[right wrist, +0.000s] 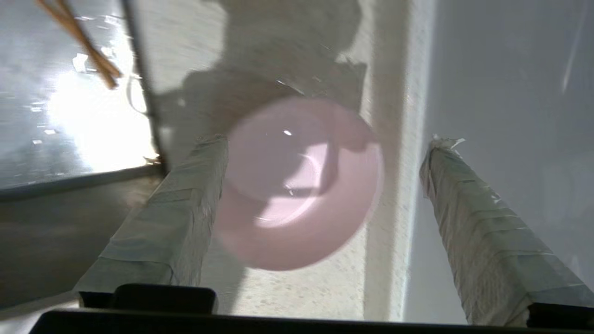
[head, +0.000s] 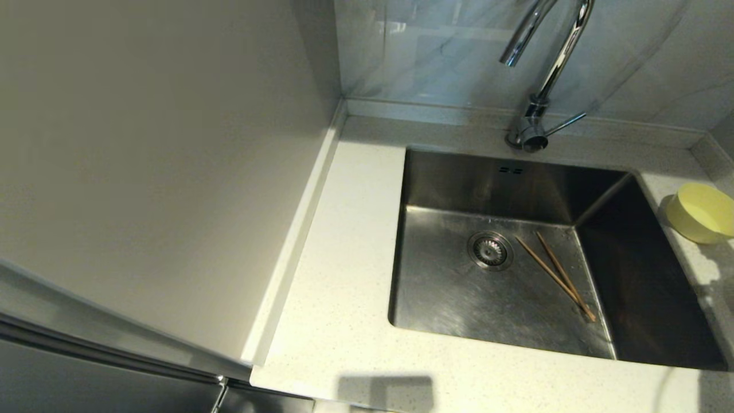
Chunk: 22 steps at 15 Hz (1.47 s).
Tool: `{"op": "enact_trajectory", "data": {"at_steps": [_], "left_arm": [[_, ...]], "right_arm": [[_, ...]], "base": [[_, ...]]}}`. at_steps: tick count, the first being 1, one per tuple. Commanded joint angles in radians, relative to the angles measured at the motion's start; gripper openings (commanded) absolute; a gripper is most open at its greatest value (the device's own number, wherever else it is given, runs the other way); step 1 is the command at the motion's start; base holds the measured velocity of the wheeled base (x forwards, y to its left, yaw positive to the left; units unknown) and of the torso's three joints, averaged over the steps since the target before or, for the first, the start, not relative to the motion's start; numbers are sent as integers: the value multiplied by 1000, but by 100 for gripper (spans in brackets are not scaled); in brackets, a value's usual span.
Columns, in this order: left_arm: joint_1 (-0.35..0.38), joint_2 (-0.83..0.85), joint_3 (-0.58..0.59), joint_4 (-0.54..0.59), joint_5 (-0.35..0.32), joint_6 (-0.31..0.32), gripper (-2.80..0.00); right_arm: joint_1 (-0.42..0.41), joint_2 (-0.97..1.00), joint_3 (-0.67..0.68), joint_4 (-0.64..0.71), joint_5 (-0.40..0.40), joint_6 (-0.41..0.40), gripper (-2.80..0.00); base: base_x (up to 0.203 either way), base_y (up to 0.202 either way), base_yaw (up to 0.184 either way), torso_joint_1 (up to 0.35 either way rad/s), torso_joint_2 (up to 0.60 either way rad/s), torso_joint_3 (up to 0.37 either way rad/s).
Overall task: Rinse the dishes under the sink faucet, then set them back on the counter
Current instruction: Put a bowl back to the table from the sink, then put the chopsticks back to the table from the sink
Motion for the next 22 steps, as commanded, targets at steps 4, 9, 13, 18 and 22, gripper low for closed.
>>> {"op": "enact_trajectory", "data": {"at_steps": [4,9,13,18,22], "left_arm": [[0,-3,0,0,0,-1,-280],[0,-3,0,0,0,-1,-280],[0,-3,0,0,0,-1,-280],[0,-3,0,0,0,-1,-280],[0,-3,0,0,0,-1,-280]], "right_arm": [[231,-41,-53,1,-5,-1,0],[476,6,-134,-1,-94,1,0],[523,103,-174,-1,-127,2,-280],[530,248,-218,-1,-150,-2,-280],[543,351,-265,0,-156,1,-280]], "base": [[0,0,0,0,0,0],[0,0,0,0,0,0],[0,0,0,0,0,0],[0,0,0,0,0,0],[0,0,0,0,0,0]]}}
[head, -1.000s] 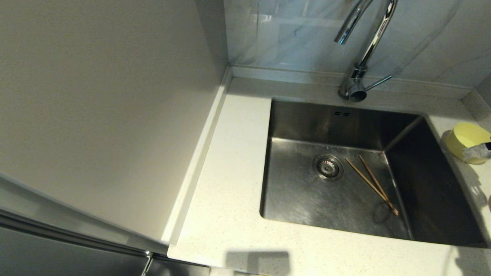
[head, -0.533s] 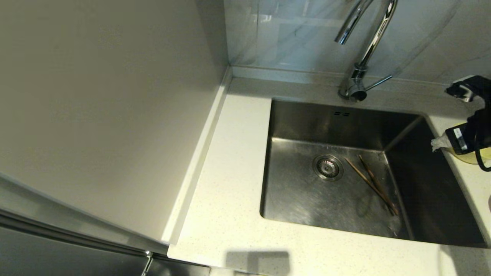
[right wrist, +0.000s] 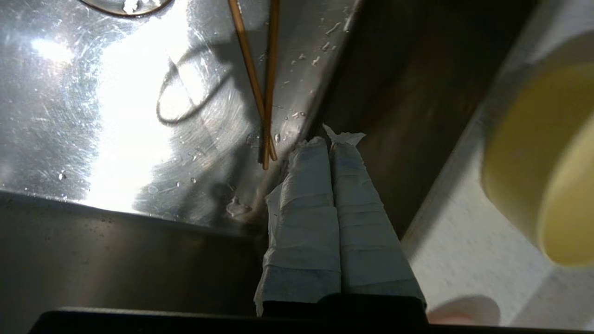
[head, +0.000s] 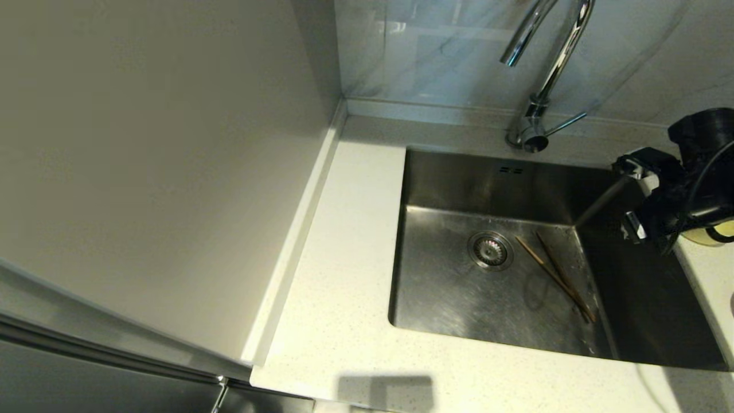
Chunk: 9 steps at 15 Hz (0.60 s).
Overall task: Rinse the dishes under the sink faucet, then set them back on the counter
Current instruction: Put the chopsticks back to the table from the sink
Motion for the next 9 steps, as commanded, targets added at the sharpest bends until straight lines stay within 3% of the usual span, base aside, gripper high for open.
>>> {"op": "enact_trajectory", "data": {"at_steps": [1,5,6,9], "left_arm": [[0,-3,0,0,1,-1,-280],[0,-3,0,0,1,-1,-280],[0,-3,0,0,1,-1,-280],[0,-3,0,0,1,-1,-280]], "right_arm": [[6,87,-31,4,0,-1,-280],[13,189,-85,3,1,3,-280],[14,210,-94,3,1,3,0],[14,253,-106,4,16,-6,0]], "base": [[0,0,0,0,0,0],[0,0,0,0,0,0],[0,0,0,0,0,0],[0,0,0,0,0,0]]}}
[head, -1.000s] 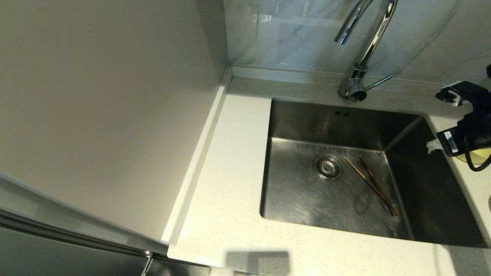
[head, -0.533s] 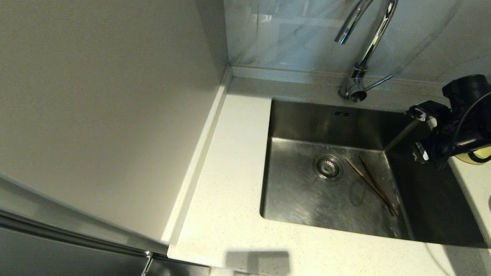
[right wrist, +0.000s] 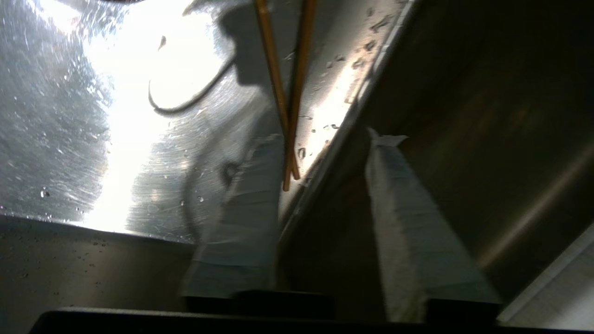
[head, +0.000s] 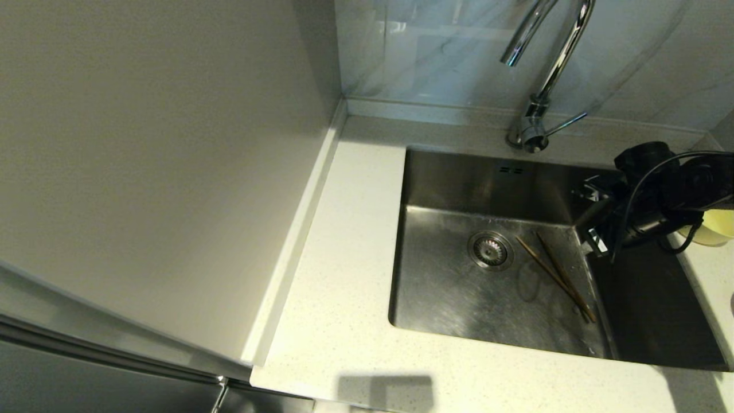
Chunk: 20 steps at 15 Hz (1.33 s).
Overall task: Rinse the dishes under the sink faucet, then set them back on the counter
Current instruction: Put the chopsticks back to the table from the sink
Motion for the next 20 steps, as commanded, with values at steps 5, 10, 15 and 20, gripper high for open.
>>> {"op": "enact_trajectory", "data": {"at_steps": [5,10,15,20], "left_arm": [[0,-3,0,0,0,-1,-280],[0,-3,0,0,0,-1,-280],[0,-3,0,0,0,-1,-280],[0,-3,0,0,0,-1,-280]], "right_arm": [[0,134,-67,3,80,-51,0],[-2,231,-131,-14,84,-76,0],[-2,304,-130,-128,84,-81,0],[-2,389,-158,-201,83,-94,0]], "base": [[0,0,0,0,0,0],[0,0,0,0,0,0],[0,0,0,0,0,0],[0,0,0,0,0,0]]}}
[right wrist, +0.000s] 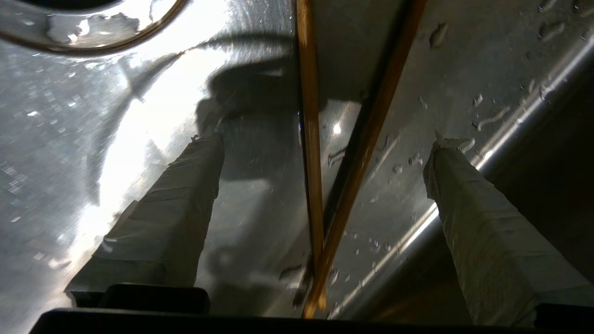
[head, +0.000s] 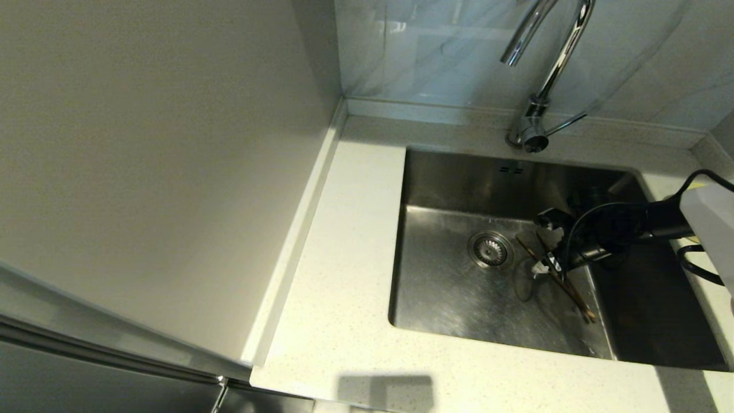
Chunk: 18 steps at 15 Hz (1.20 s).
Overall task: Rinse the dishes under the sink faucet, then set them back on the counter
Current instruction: Put the chopsticks back to the table from the sink
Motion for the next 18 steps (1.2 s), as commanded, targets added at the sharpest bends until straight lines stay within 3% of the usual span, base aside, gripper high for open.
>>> {"op": "enact_trajectory", "data": {"at_steps": [1,6,13,14,18], "left_arm": [[0,-3,0,0,0,-1,-280],[0,-3,0,0,0,-1,-280],[0,-3,0,0,0,-1,-280],[0,-3,0,0,0,-1,-280],[0,-3,0,0,0,-1,-280]], "right_arm": [[0,47,-27,-1,0,-14,0],[-6,124,-133,0,-4,-24,0],[-41,134,-141,2,0,-62,0],[-49,132,-138,4,0,-82,-280],[-54,128,-132,5,1,-89,-280]], "base": [[0,0,0,0,0,0],[0,0,0,0,0,0],[0,0,0,0,0,0],[0,0,0,0,0,0],[0,0,0,0,0,0]]}}
